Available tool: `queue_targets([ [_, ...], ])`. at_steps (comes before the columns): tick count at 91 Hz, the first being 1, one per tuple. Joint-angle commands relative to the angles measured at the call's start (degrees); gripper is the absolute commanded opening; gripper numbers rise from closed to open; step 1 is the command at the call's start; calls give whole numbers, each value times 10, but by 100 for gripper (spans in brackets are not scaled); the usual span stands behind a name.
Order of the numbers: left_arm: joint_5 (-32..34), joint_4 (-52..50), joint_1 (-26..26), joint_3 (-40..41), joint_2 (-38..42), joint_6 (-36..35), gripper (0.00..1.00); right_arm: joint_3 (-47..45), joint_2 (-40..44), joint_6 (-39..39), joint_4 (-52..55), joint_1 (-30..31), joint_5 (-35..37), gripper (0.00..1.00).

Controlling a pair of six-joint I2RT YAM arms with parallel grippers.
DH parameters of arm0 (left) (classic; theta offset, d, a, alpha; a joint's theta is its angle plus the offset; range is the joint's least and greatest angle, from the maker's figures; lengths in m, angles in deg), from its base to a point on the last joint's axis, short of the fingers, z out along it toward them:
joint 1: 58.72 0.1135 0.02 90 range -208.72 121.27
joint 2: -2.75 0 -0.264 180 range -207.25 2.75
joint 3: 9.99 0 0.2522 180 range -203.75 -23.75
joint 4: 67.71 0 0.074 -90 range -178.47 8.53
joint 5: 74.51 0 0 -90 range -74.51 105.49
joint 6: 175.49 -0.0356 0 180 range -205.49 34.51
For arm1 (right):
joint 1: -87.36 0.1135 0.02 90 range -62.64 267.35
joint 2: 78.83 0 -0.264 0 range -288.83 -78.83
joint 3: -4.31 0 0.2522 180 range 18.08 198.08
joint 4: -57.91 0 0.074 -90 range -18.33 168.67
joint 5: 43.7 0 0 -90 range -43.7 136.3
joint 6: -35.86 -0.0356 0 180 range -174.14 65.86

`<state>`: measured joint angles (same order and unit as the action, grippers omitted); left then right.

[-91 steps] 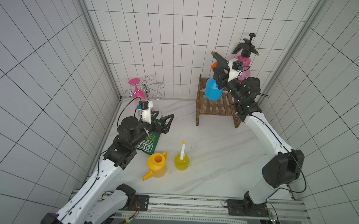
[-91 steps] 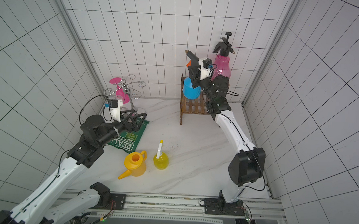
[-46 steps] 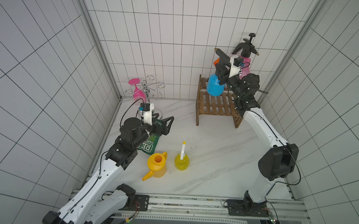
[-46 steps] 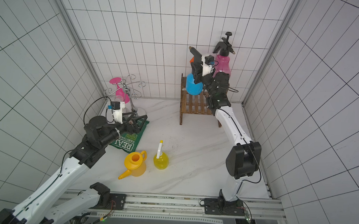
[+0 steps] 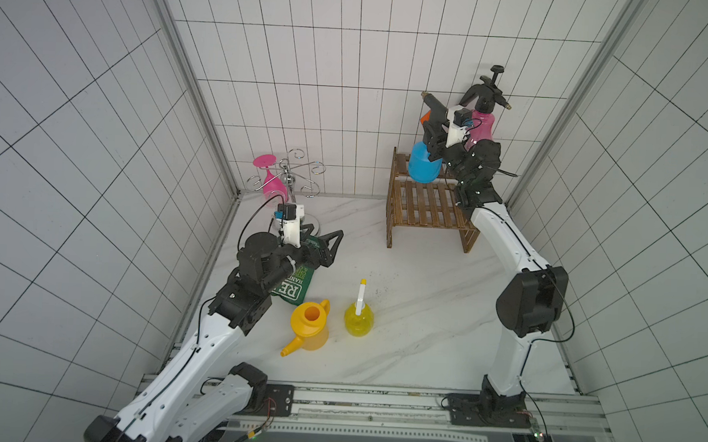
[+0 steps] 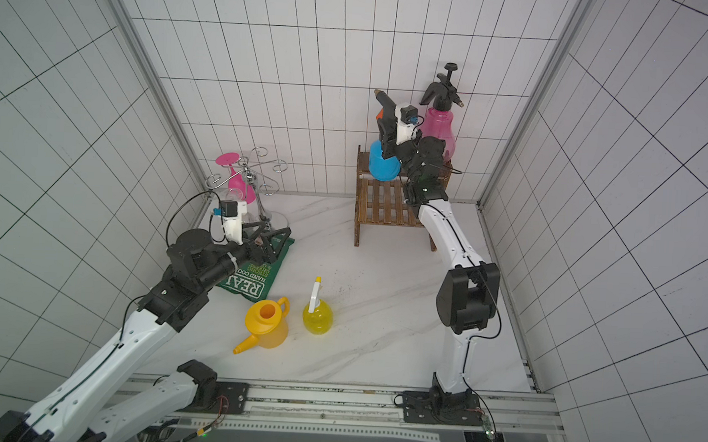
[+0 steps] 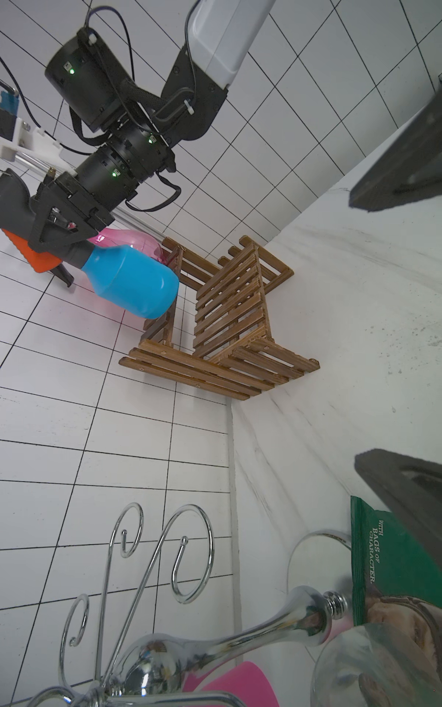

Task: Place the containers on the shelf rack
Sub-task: 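Place the container on the shelf.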

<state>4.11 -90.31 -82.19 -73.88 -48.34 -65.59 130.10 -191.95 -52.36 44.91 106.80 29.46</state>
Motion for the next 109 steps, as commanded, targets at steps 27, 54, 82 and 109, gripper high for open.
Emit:
queue_targets([
  [27,4,4,3,-2,-9,-12,99,150,-88,2,-17,-3,47,0],
  [54,4,5,3,-10,-20,-17,99,200,-128,1,3,-1,46,2],
  [82,2,10,3,-14,-25,-17,99,231,-157,-5,19,0,59,7],
  [109,1,10,3,-13,-24,-14,99,232,-167,-8,25,2,70,20],
])
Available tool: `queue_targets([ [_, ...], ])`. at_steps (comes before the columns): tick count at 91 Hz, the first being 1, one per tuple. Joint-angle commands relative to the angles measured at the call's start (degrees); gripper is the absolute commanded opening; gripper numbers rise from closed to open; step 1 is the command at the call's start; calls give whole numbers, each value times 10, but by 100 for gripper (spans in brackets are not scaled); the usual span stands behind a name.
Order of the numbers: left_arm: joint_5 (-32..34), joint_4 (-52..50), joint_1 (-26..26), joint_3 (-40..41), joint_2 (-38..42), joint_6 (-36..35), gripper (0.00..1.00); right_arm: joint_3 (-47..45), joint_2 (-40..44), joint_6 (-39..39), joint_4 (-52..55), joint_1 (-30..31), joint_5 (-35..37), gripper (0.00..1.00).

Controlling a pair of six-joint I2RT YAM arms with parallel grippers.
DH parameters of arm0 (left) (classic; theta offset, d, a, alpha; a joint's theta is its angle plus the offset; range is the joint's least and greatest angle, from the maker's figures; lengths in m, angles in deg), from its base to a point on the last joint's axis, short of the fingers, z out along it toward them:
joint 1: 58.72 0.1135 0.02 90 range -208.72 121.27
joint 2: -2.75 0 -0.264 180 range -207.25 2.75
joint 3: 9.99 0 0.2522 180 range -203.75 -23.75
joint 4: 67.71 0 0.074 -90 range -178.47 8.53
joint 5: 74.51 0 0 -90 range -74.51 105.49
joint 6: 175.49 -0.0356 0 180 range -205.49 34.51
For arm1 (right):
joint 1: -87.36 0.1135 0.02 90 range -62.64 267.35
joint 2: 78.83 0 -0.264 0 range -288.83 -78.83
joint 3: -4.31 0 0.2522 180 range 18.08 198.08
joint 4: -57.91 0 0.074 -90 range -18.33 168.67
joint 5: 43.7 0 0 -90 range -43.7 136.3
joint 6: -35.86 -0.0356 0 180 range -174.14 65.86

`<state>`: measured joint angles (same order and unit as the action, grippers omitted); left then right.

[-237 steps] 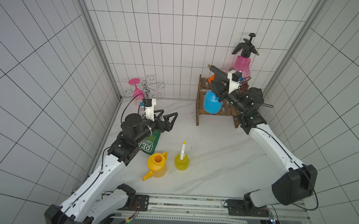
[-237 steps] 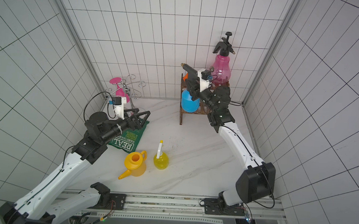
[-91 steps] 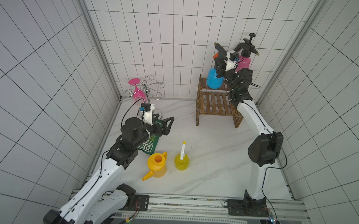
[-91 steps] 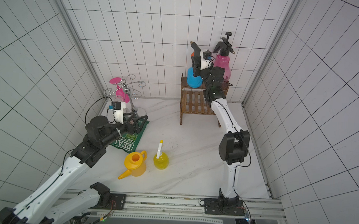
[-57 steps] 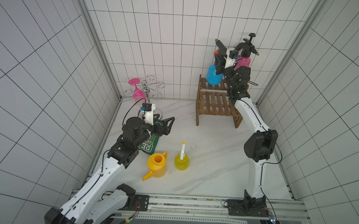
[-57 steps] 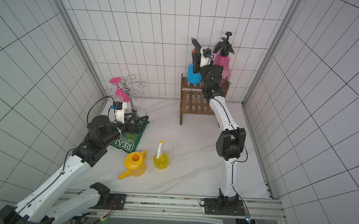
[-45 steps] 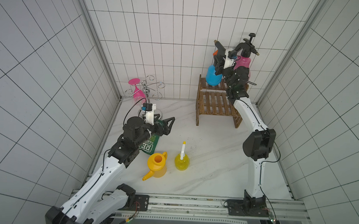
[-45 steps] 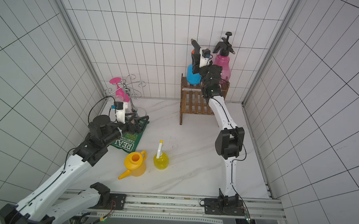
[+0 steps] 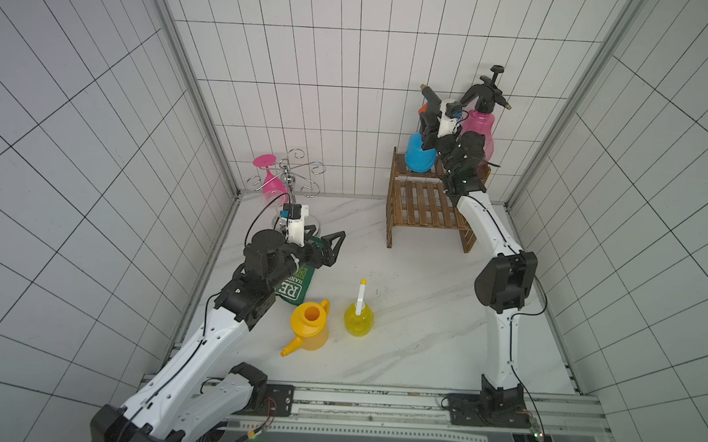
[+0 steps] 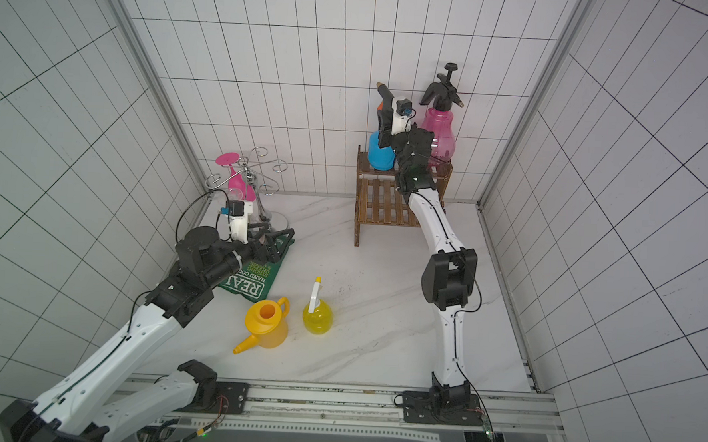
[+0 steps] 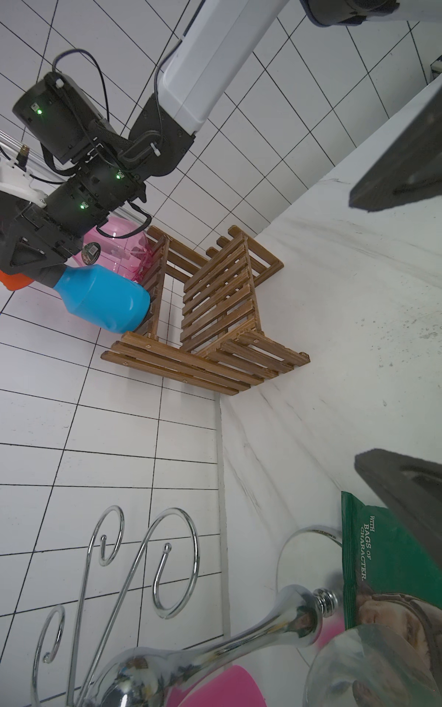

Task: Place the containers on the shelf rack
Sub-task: 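Place the container on the shelf.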

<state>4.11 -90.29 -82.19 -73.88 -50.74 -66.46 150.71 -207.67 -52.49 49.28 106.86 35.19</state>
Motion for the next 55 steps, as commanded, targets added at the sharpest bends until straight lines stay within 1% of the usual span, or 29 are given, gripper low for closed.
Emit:
queue_targets([
  [1,1,10,3,-13,0,-5,99,27,-10,-7,-19,2,13,21],
  [5,0,9,3,-13,1,-5,99,27,-11,-8,-17,2,14,23],
  [27,-2,8,3,-11,3,0,99,28,-18,-11,-13,2,17,27],
  [47,-2,4,3,-10,8,1,99,30,-24,-15,-11,2,14,35],
  [55,-2,3,3,-11,10,1,99,31,-24,-16,-11,1,14,39],
])
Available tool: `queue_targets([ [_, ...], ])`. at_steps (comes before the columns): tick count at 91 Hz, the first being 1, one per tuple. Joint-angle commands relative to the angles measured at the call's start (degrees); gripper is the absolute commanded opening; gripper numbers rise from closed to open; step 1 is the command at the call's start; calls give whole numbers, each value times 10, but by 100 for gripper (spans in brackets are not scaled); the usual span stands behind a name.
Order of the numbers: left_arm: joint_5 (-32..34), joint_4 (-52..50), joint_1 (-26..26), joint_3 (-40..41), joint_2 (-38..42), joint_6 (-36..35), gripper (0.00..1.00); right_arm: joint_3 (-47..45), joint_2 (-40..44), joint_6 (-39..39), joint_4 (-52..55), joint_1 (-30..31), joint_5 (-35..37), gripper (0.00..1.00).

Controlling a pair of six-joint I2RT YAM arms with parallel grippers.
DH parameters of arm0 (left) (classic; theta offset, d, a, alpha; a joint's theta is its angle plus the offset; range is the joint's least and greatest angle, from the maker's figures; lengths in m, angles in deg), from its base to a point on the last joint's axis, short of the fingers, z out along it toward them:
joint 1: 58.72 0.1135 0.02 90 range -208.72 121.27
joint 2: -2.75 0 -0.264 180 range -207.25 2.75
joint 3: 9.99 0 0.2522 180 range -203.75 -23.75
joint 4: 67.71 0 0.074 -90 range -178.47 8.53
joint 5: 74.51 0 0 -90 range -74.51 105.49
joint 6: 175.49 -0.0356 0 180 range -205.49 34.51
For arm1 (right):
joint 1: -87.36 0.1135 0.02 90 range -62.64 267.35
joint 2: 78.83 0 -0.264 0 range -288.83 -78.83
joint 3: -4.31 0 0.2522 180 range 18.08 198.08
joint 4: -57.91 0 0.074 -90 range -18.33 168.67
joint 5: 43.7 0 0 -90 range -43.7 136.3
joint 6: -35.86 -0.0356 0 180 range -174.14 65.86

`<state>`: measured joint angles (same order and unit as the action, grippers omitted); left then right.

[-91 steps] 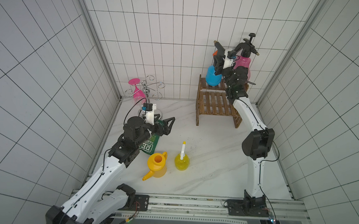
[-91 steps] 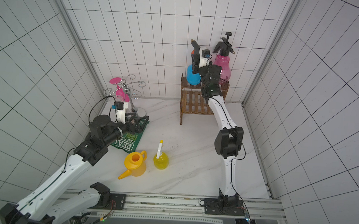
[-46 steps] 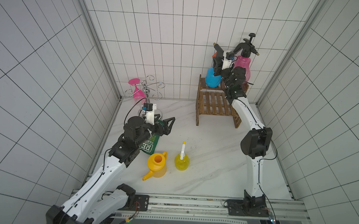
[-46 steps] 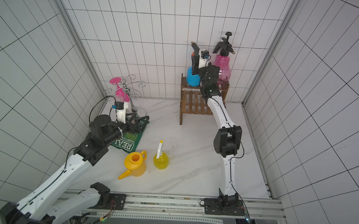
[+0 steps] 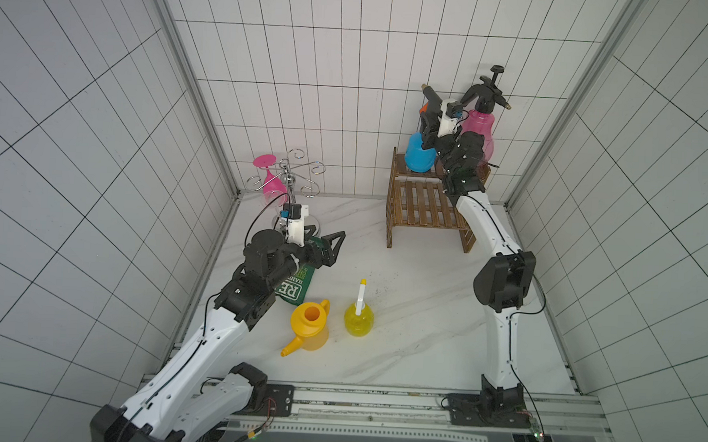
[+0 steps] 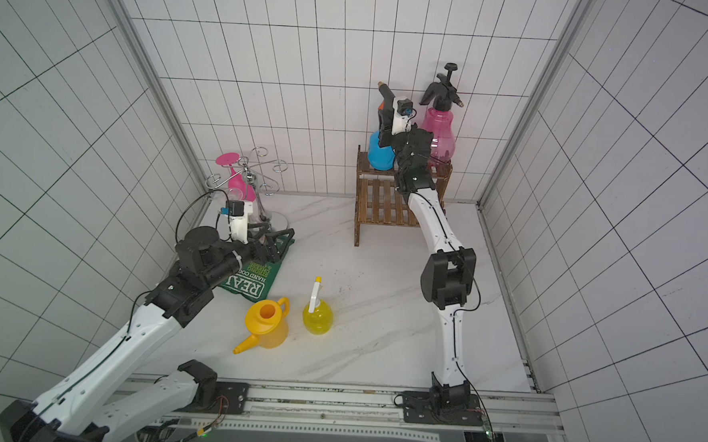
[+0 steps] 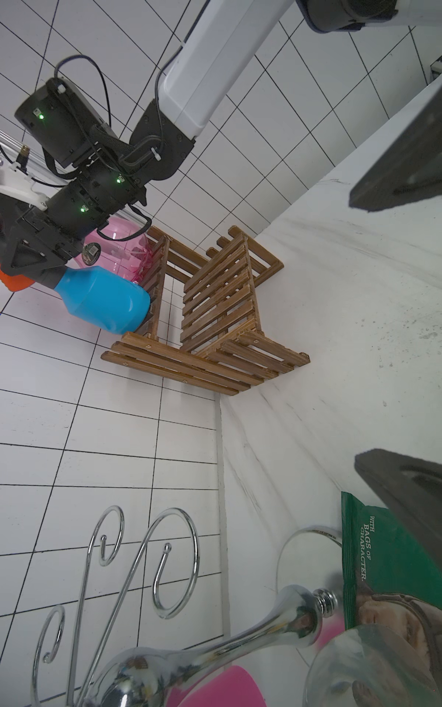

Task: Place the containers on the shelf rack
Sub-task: 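Place the container on the shelf.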

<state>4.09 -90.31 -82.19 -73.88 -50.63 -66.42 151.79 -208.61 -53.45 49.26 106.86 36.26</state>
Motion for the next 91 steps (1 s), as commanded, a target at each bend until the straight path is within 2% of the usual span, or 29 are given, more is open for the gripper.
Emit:
queue_targets([
  [1,-2,3,3,-11,9,1,99,20,-14,-6,-11,2,3,40],
  [19,-1,2,3,-11,11,-1,99,18,-12,-5,-8,2,-1,50],
  [76,-1,0,3,-8,23,-2,99,-9,12,-1,-9,2,-13,65],
  [91,-1,0,3,-6,28,-2,99,-28,27,0,-10,3,-13,74],
])
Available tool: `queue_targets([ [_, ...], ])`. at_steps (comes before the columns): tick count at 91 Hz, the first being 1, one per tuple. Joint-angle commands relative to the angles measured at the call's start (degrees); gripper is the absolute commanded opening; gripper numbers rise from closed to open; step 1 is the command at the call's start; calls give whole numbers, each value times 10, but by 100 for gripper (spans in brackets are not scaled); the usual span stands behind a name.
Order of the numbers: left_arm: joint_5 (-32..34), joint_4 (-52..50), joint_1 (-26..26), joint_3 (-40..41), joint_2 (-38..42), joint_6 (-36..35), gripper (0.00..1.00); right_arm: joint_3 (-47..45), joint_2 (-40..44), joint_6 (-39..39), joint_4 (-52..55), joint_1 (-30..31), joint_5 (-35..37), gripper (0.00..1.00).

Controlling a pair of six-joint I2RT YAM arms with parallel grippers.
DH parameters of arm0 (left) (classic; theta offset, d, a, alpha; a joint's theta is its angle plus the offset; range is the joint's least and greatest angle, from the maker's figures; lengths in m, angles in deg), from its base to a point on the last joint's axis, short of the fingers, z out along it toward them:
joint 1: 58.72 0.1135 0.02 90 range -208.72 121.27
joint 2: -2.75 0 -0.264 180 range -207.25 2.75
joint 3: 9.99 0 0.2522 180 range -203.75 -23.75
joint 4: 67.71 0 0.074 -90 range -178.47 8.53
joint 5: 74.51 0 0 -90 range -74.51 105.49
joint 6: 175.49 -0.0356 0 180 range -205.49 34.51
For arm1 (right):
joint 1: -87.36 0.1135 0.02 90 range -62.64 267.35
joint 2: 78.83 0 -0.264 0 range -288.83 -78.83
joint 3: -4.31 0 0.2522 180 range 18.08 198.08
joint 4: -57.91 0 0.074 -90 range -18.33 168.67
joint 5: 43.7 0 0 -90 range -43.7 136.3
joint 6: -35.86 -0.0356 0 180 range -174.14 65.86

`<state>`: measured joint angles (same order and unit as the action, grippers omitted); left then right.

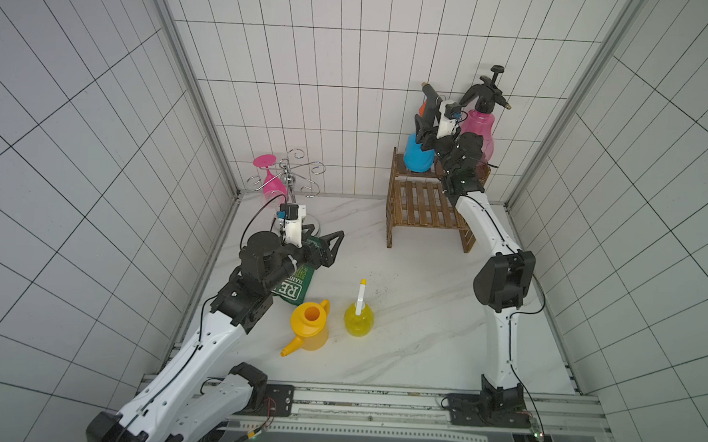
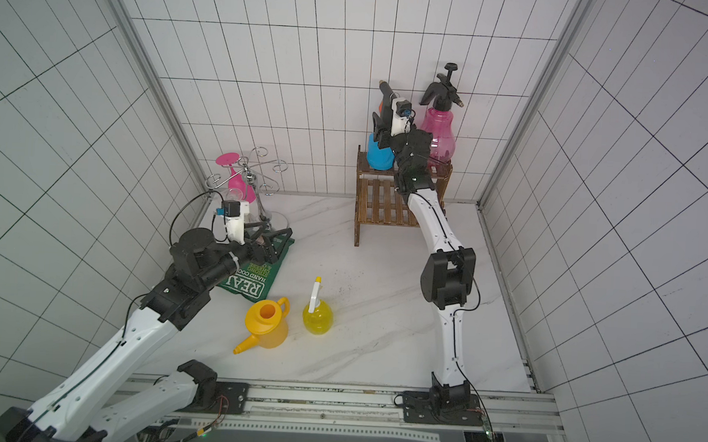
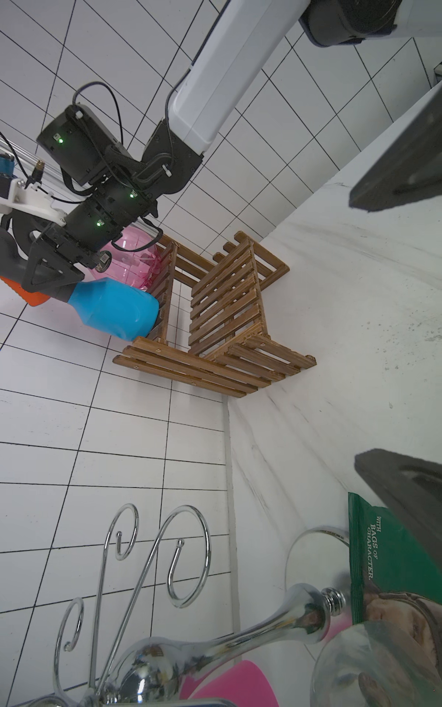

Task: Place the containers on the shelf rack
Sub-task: 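Place the container on the shelf, then pick up a container from the center of the board.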

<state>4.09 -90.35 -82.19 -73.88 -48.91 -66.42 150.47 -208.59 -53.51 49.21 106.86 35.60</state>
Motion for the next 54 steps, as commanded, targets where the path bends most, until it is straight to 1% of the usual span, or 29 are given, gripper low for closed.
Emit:
queue_targets([
  [1,-1,0,3,-6,11,-2,99,-16,28,1,-11,3,-6,74],
  [4,-1,0,3,-6,12,0,99,-21,32,2,-11,4,-7,78],
  [8,-2,0,3,-4,14,0,99,-27,37,7,-11,6,-7,88],
  [10,-2,0,3,-3,15,0,99,-31,41,9,-11,6,-7,91],
  [20,-4,0,3,-2,19,1,99,-49,55,16,-12,9,-2,96],
  [25,-5,0,3,-1,21,2,99,-57,63,17,-16,9,-2,100],
  [54,-7,-6,3,-1,31,1,99,-121,117,25,-31,14,5,99],
])
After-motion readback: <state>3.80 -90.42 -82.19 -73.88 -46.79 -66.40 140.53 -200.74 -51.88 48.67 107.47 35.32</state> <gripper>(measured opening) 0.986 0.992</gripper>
